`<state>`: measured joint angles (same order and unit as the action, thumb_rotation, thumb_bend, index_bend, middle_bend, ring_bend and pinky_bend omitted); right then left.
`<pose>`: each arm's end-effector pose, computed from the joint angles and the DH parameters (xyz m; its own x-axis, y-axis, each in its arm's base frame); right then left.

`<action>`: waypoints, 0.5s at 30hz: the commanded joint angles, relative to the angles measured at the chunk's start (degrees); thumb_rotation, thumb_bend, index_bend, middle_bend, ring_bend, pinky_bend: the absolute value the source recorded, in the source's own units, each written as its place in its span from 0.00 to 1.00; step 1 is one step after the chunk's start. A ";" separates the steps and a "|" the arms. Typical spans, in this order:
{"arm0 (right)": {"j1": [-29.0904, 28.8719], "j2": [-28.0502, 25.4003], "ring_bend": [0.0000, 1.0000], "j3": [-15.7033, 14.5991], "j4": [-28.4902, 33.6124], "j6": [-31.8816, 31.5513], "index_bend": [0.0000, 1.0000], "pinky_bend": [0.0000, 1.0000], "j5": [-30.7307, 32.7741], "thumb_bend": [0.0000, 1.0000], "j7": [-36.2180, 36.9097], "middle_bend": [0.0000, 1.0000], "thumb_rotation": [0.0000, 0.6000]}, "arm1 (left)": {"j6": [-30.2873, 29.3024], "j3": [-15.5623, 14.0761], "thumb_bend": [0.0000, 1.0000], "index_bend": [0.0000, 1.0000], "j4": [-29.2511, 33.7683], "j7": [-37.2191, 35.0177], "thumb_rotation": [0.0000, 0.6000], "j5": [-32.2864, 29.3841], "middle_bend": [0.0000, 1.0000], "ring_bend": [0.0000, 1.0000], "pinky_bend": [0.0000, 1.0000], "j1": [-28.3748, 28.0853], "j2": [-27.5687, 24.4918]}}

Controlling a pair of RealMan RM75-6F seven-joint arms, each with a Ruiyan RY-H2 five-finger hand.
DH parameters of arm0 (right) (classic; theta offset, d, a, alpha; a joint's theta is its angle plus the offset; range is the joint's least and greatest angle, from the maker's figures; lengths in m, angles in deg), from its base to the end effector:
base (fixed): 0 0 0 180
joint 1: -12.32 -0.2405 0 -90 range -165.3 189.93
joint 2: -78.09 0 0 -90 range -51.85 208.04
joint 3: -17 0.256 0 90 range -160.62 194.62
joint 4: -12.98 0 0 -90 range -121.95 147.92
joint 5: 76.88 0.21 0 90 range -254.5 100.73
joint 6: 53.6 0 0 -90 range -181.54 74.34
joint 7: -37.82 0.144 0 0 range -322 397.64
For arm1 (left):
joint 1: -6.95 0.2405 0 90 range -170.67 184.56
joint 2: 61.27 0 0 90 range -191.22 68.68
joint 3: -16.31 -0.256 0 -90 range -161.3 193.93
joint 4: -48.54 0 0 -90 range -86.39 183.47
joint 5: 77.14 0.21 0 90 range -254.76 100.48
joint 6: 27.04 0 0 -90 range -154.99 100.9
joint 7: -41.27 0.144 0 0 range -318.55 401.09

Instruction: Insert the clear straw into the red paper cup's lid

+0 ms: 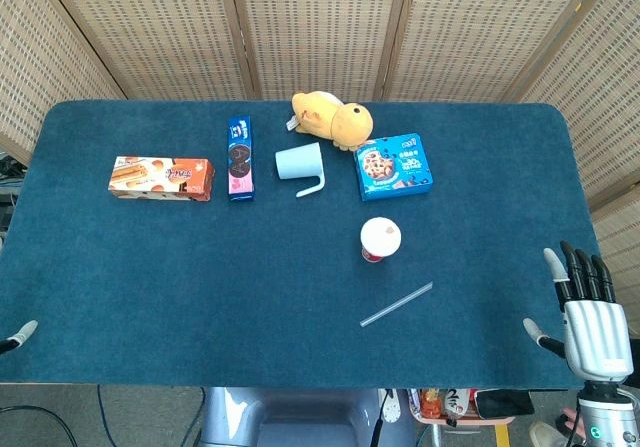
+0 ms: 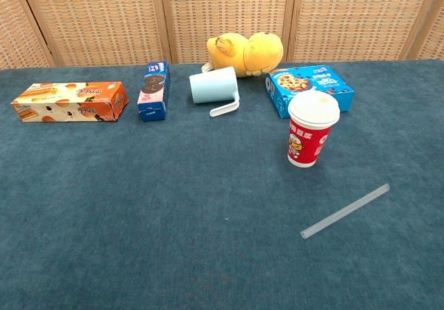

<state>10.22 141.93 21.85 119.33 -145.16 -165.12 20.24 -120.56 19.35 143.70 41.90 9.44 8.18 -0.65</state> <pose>-0.2575 -0.1697 0.1626 0.4544 0.1178 0.8830 -0.8895 0.0066 0.4569 -0.3128 0.1473 0.1930 0.4229 -0.1043 0.9002 0.9059 0.0755 -0.4168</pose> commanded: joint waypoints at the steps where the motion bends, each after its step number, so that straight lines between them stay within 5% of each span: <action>1: -0.08 0.06 0.00 -0.13 -0.06 0.25 0.00 0.00 -0.16 0.00 0.00 0.00 1.00 | -0.05 0.02 0.15 0.00 -0.07 0.02 1.00 -0.05 0.00 0.00 0.00 0.06 0.02; 11: -3.30 -0.73 0.00 -3.79 -3.97 5.34 0.01 0.00 -9.38 0.00 2.00 0.01 1.00 | 0.63 0.37 0.15 0.00 -0.11 0.18 1.00 -0.92 0.00 0.00 0.00 -0.16 0.04; 14: -6.58 -1.00 0.28 -4.49 -7.35 7.57 0.07 0.07 -15.90 0.00 2.91 0.35 1.00 | 1.13 0.59 0.15 0.00 -0.15 0.18 1.00 -1.46 0.00 0.00 0.00 -0.38 0.11; 15: -7.68 -0.86 0.46 -4.44 -8.55 7.95 0.10 0.19 -17.67 0.00 3.66 0.52 1.00 | 1.28 0.65 0.15 0.00 -0.17 0.29 1.00 -1.58 0.00 0.00 0.00 -0.46 0.13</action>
<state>6.06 141.32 18.44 114.55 -139.69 -177.03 22.24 -119.37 19.93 143.55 42.12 7.95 7.79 -0.54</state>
